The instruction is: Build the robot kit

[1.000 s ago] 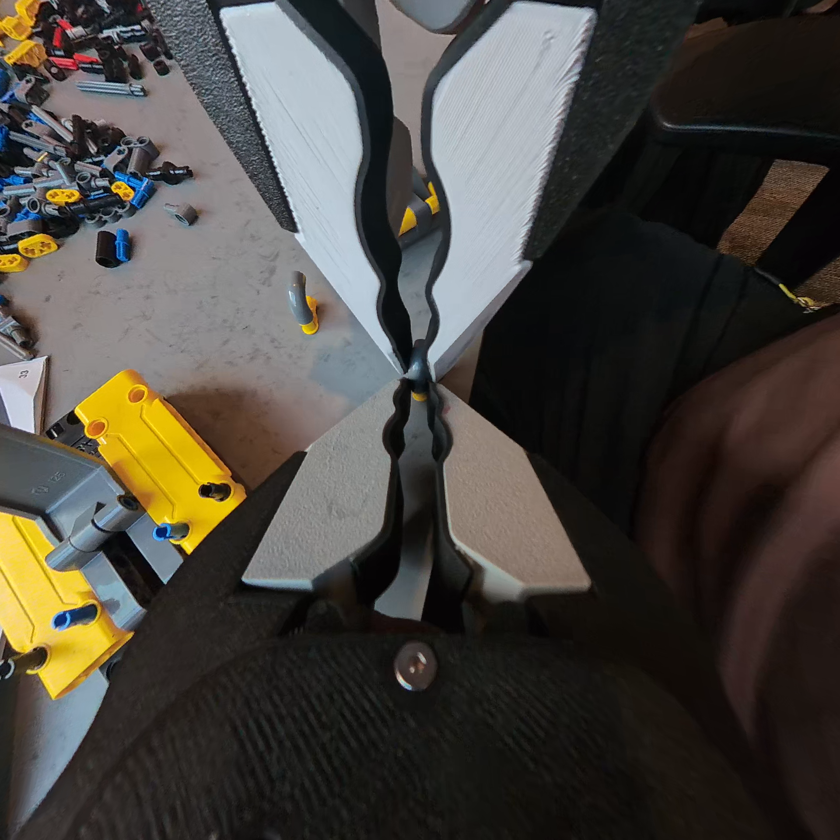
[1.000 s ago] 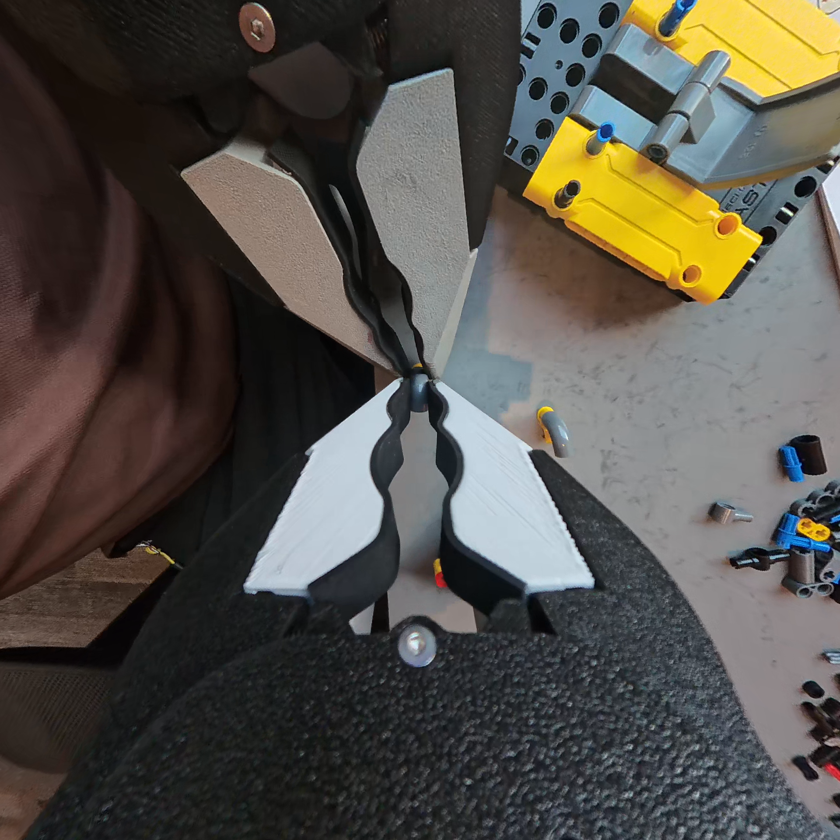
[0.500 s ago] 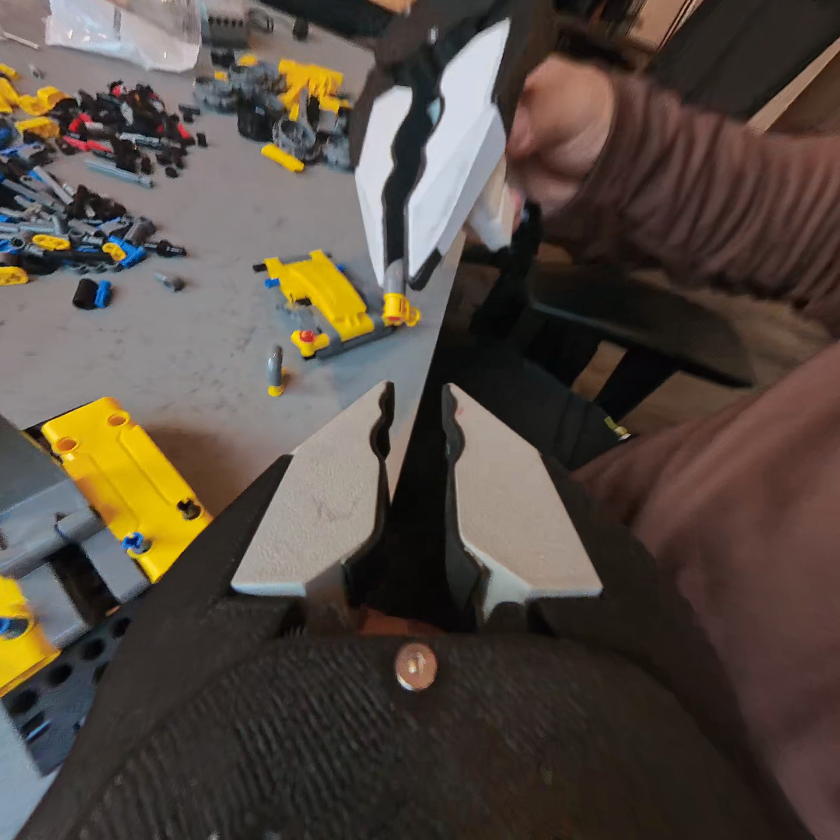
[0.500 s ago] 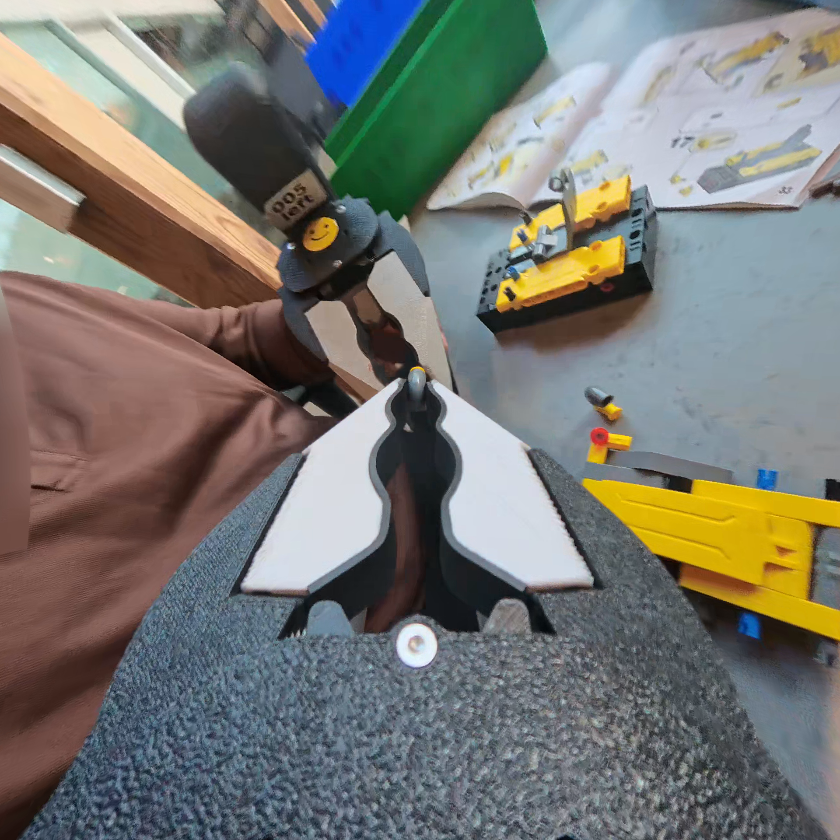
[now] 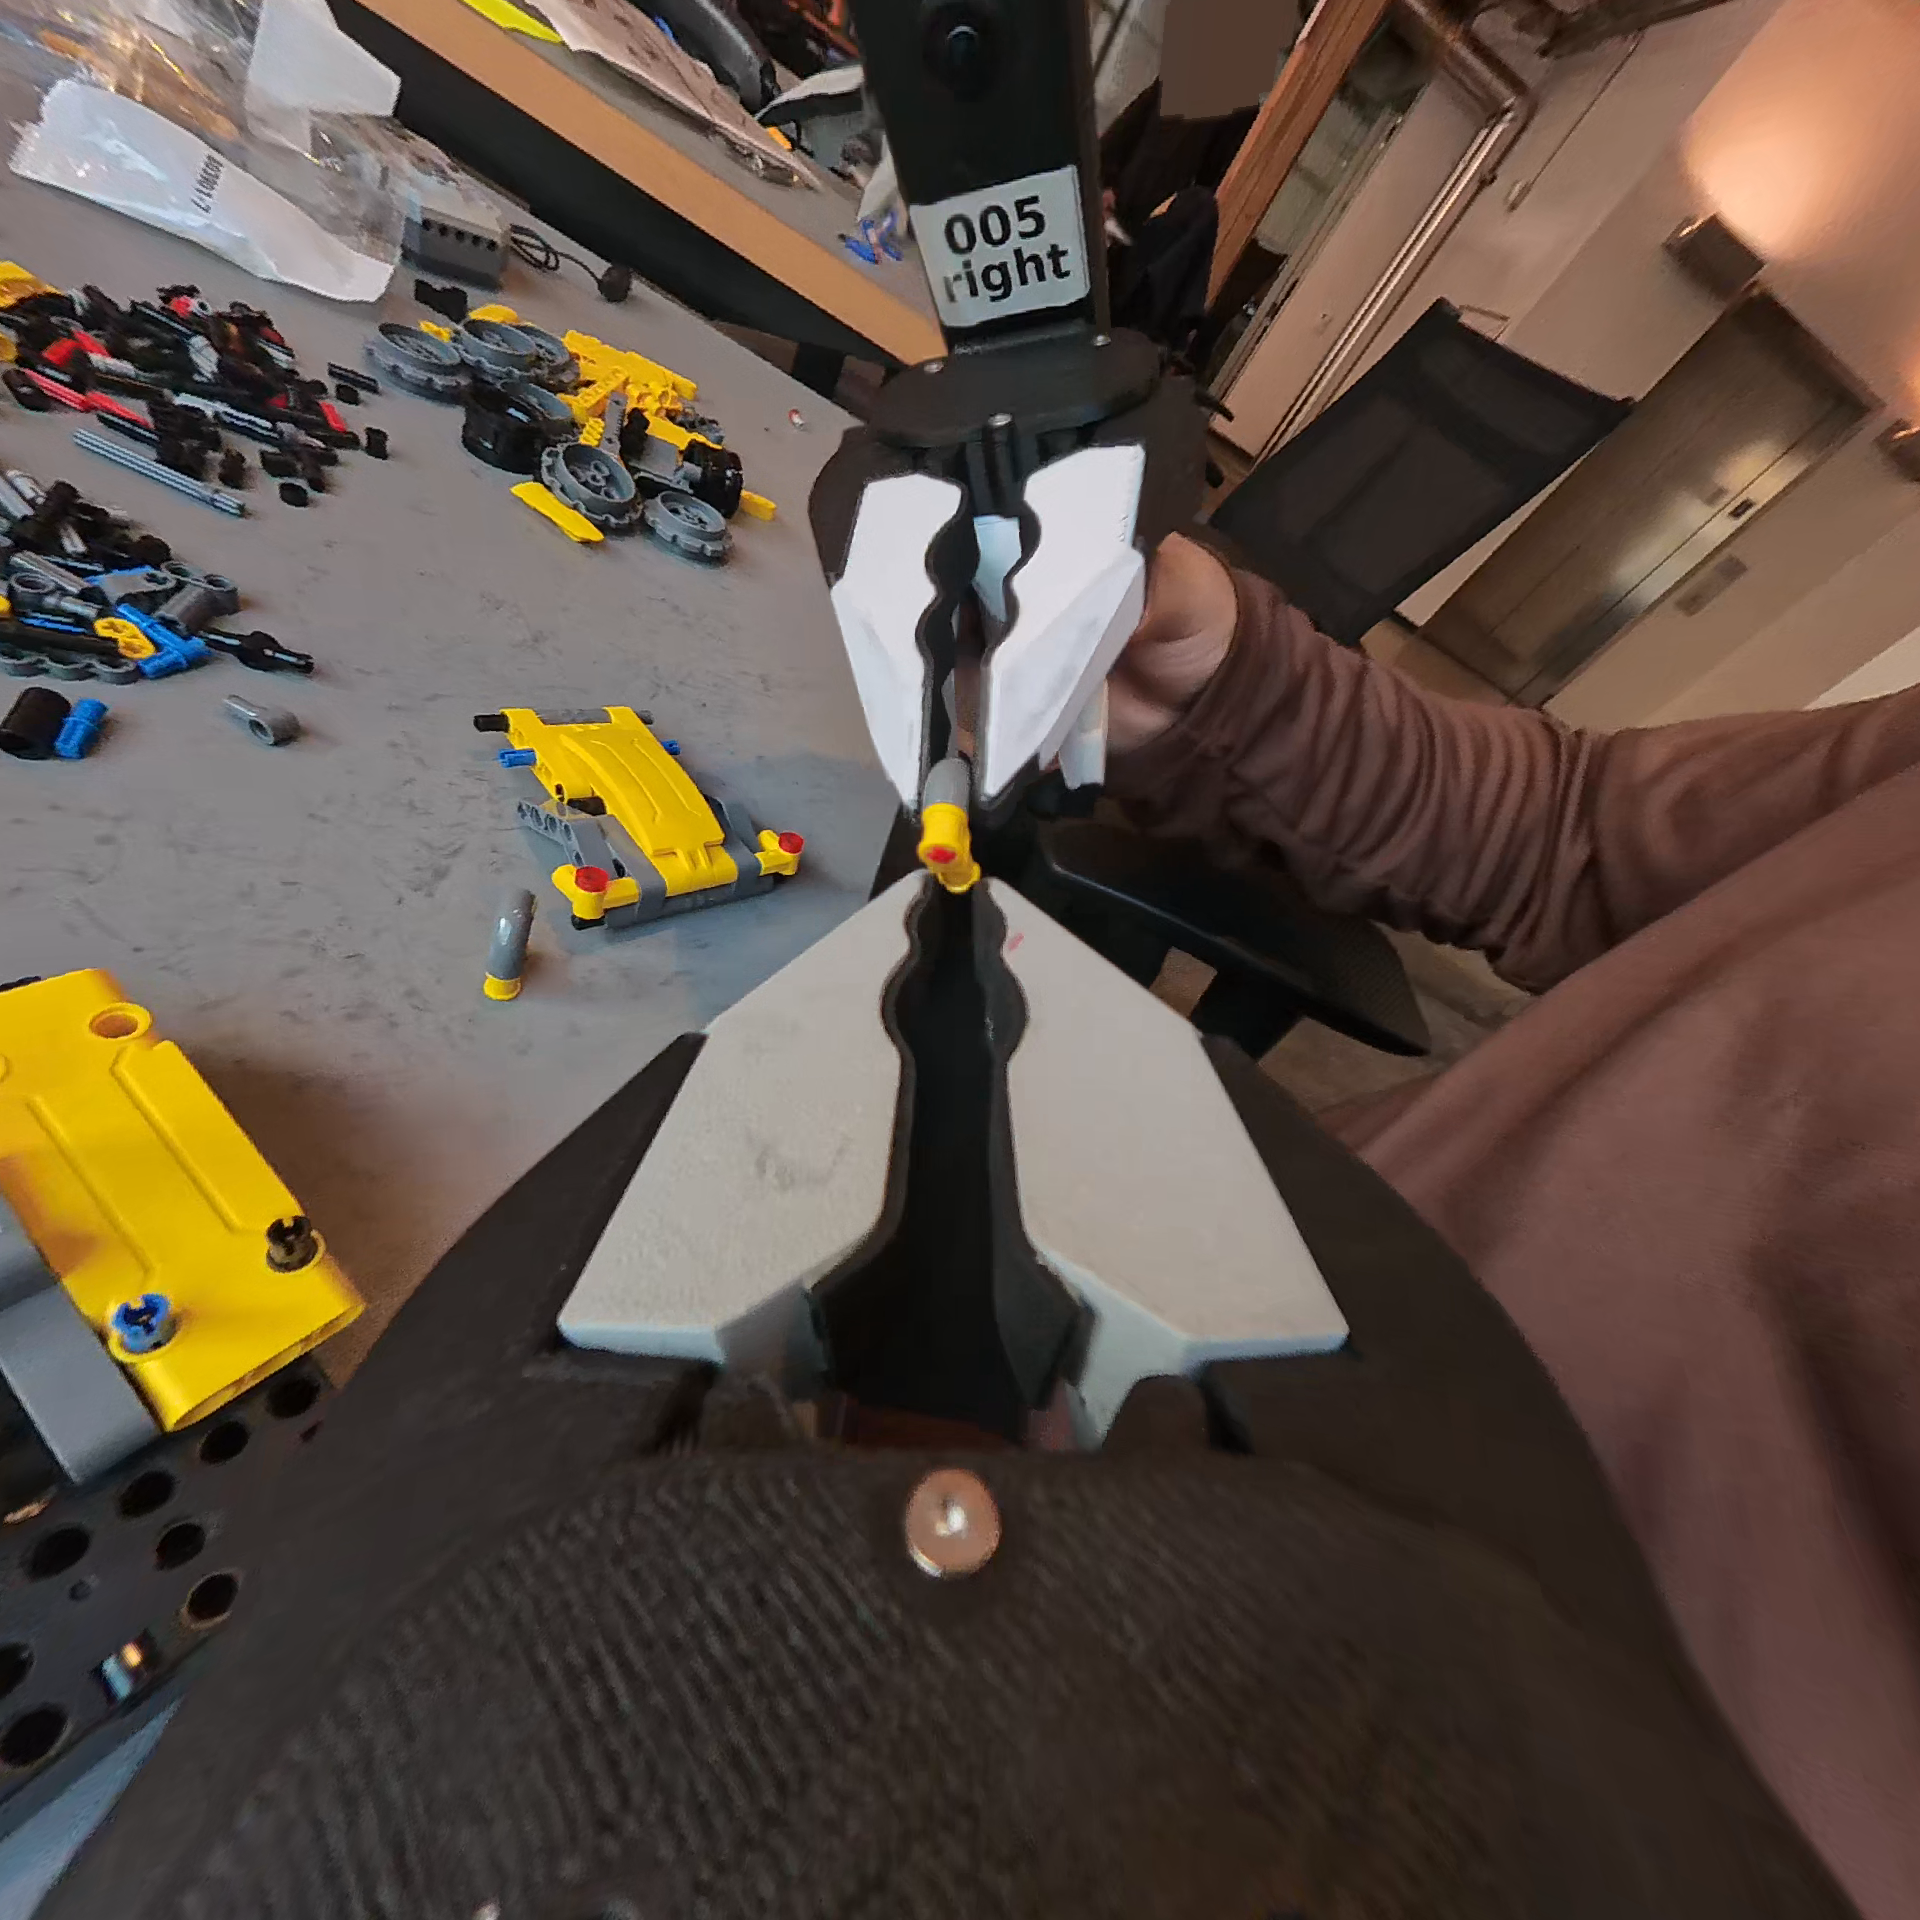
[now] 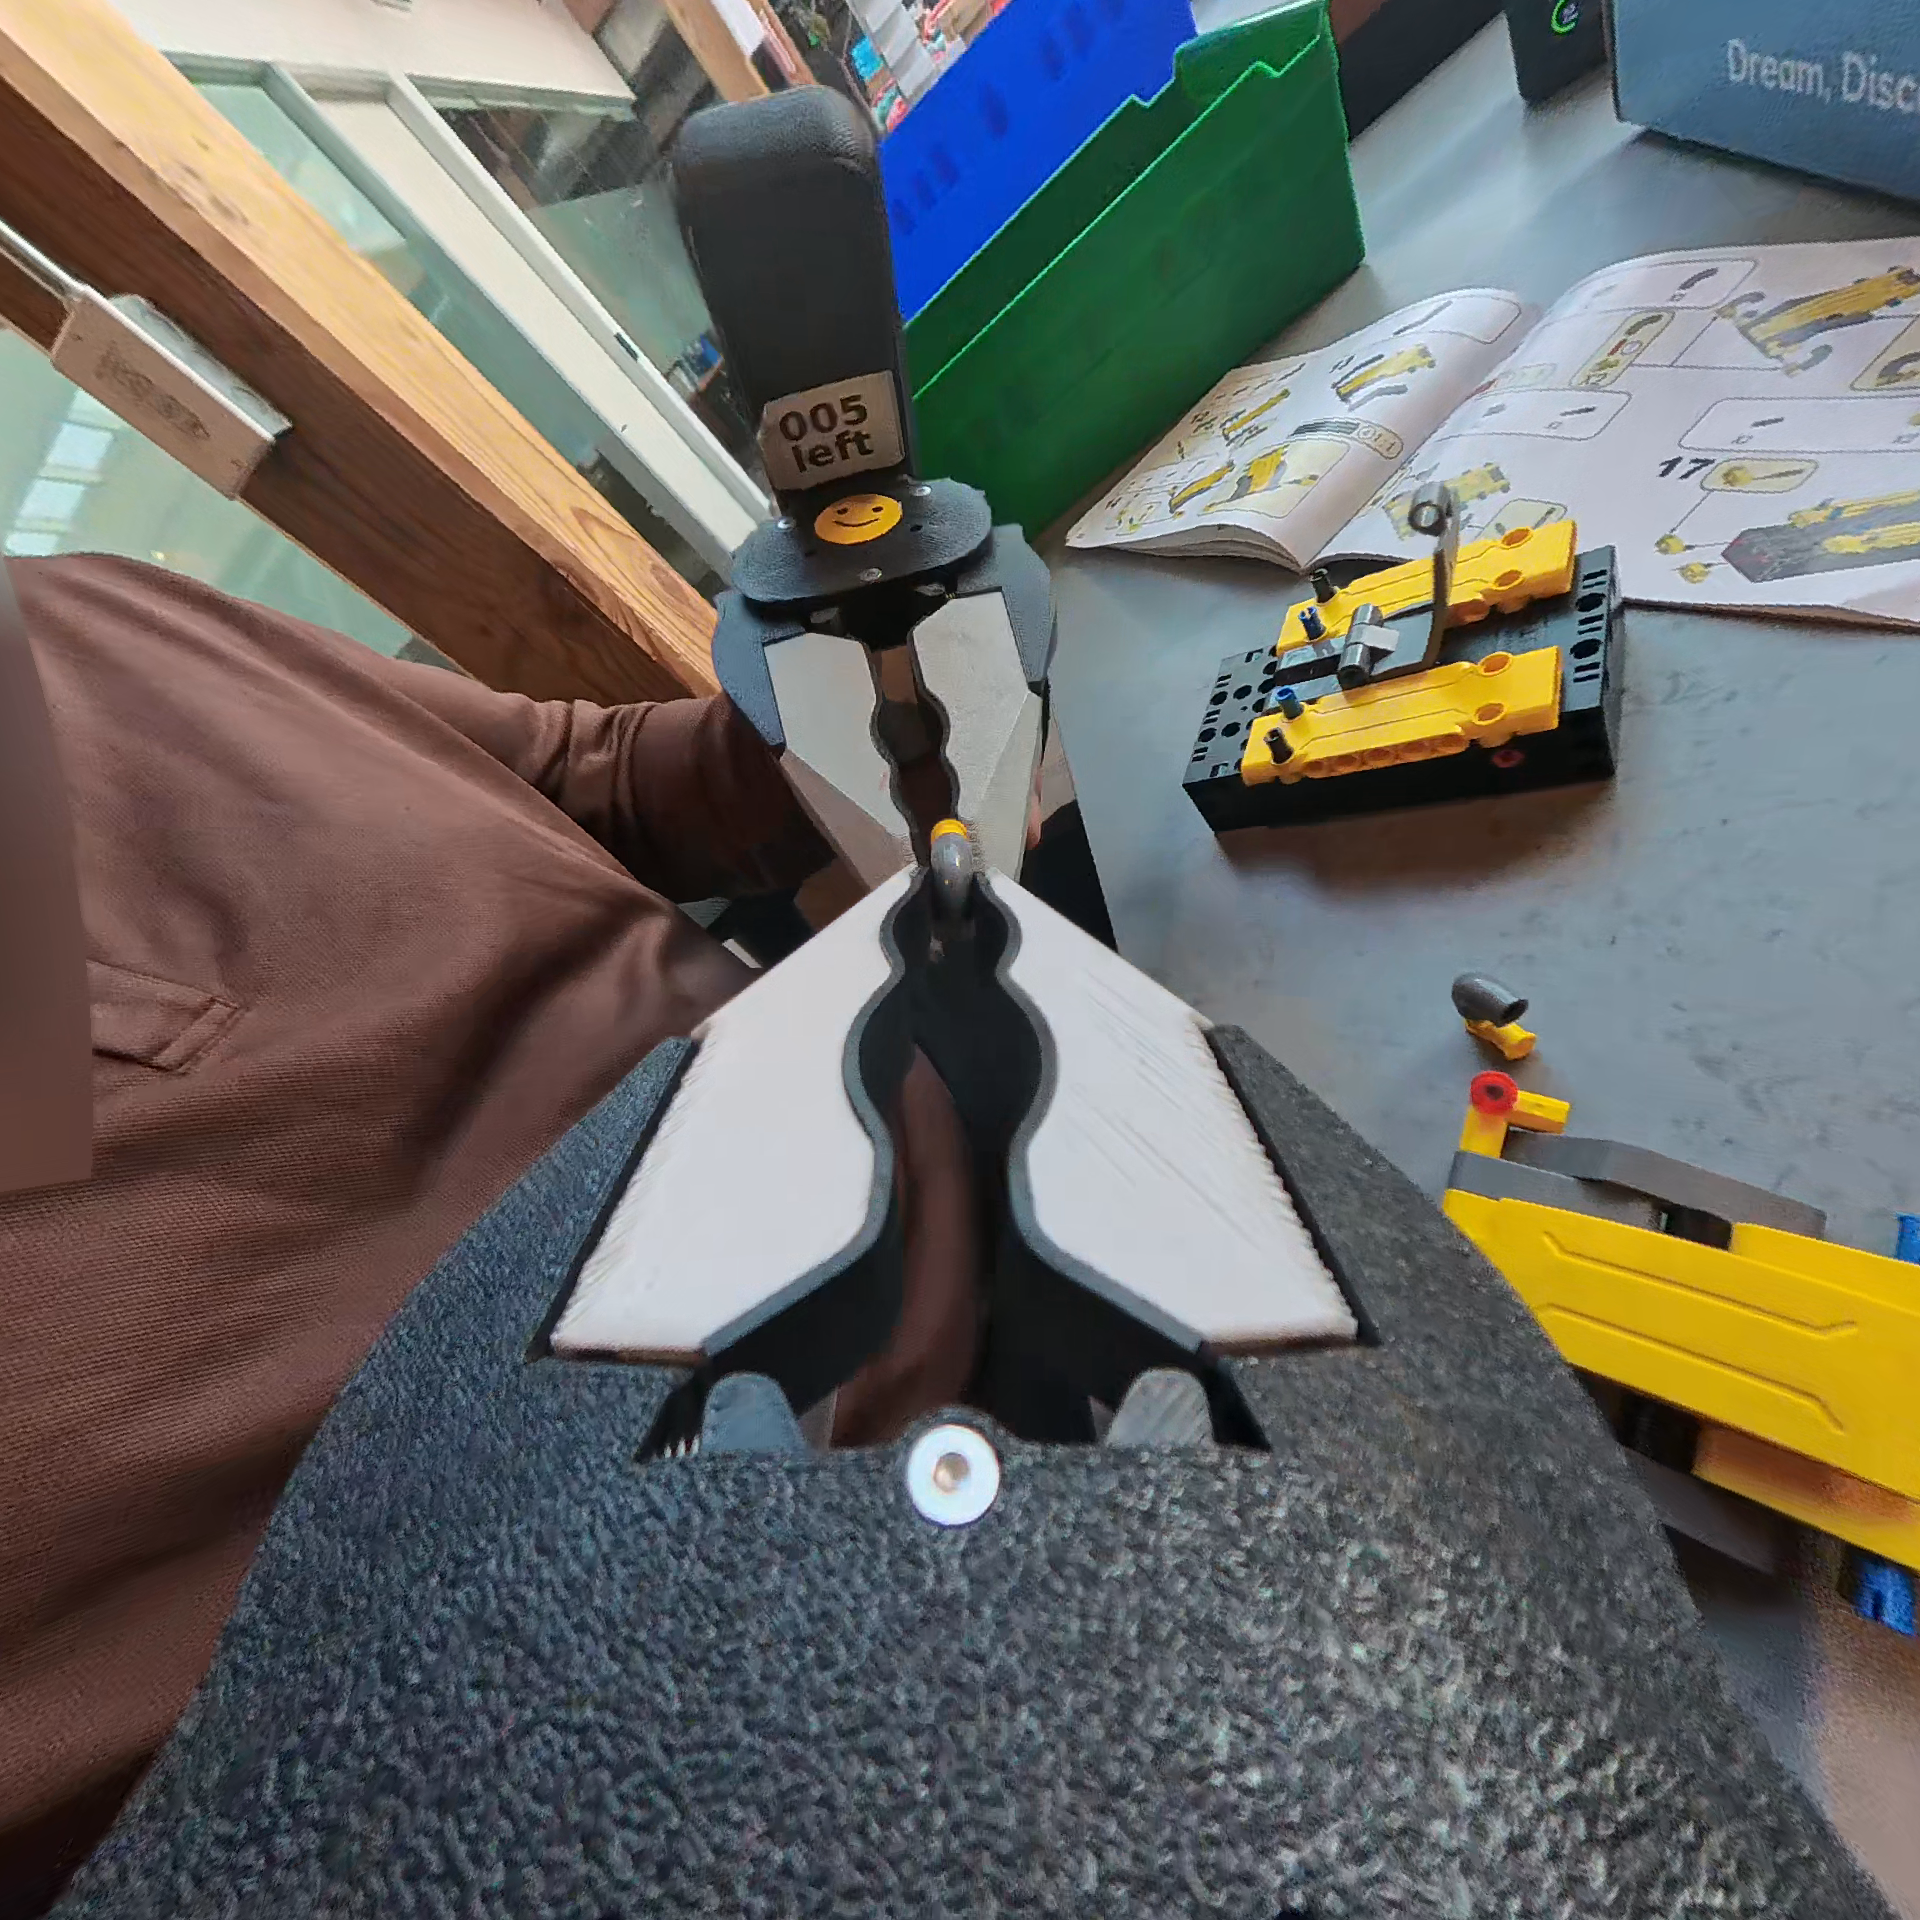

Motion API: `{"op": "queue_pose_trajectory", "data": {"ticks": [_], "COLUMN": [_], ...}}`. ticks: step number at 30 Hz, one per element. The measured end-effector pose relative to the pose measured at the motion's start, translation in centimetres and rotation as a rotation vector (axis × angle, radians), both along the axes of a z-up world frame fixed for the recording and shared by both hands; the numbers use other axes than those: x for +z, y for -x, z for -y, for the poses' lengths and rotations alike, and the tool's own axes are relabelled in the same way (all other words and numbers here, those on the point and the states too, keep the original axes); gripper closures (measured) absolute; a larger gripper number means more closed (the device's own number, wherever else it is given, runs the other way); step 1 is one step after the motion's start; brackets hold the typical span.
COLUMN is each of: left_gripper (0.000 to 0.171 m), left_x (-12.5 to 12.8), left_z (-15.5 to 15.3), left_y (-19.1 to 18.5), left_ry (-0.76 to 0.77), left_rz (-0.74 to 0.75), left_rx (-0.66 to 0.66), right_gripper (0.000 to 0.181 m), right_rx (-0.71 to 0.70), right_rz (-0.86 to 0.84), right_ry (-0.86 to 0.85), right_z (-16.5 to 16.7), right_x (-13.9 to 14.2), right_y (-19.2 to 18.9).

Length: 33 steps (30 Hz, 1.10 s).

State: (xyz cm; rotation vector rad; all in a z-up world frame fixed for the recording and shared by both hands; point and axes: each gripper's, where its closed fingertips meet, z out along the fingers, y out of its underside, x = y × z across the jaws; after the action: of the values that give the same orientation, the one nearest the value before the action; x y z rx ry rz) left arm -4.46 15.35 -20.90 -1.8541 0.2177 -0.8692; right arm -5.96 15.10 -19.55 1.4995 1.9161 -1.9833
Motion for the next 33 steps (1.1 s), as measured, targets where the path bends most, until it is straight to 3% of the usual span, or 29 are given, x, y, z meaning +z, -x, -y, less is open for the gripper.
{"op": "queue_pose_trajectory", "data": {"ticks": [5, 10, 12, 15, 18, 21, 23, 26, 29, 33], "left_gripper": [0.163, 0.167, 0.167, 0.168, 0.168, 0.168, 0.168, 0.167, 0.168, 0.168], "left_x": [0.5, -0.4, -1.1, -2.5, -2.6, -2.3, -2.8, -2.7, -2.3, -2.8], "left_z": [-0.1, -0.4, -0.8, -1.8, -2.6, -3.0, -3.3, -3.6, -3.6, -3.6], "left_y": [-0.2, -0.5, -0.1, 1.2, 2.5, 2.6, 2.3, 2.4, 1.6, 0.9], "left_ry": [0.011, -0.002, -0.035, -0.154, -0.344, -0.485, -0.478, -0.465, -0.507, -0.493], "left_rz": [0.112, 0.027, -0.111, -0.513, -1.004, -1.309, -1.343, -1.37, -1.395, -1.383], "left_rx": [-0.013, 0.002, 0.054, 0.187, 0.331, 0.416, 0.421, 0.447, 0.439, 0.416], "right_gripper": [0.173, 0.173, 0.172, 0.17, 0.163, 0.15, 0.145, 0.144, 0.147, 0.147], "right_rx": [-0.011, -0.041, -0.081, -0.193, -0.278, -0.347, -0.417, -0.488, -0.48, -0.45], "right_rz": [-0.037, -0.052, -0.035, 0.029, 0.077, 0.094, 0.067, -0.017, -0.061, -0.039], "right_ry": [-0.15, -0.18, -0.227, -0.276, -0.129, 0.029, 0.006, -0.17, -0.313, -0.341], "right_z": [-0.2, -0.5, -1.1, -2.8, -3.4, -3.5, -4.0, -4.5, -4.1, -3.5], "right_x": [-1.0, -1.7, -2.5, -4.0, -3.7, -3.0, -3.0, -2.9, -2.6, -2.9], "right_y": [-0.9, -1.3, -1.0, -0.5, -0.4, -0.2, 0.0, 0.0, -0.1, 0.0]}}
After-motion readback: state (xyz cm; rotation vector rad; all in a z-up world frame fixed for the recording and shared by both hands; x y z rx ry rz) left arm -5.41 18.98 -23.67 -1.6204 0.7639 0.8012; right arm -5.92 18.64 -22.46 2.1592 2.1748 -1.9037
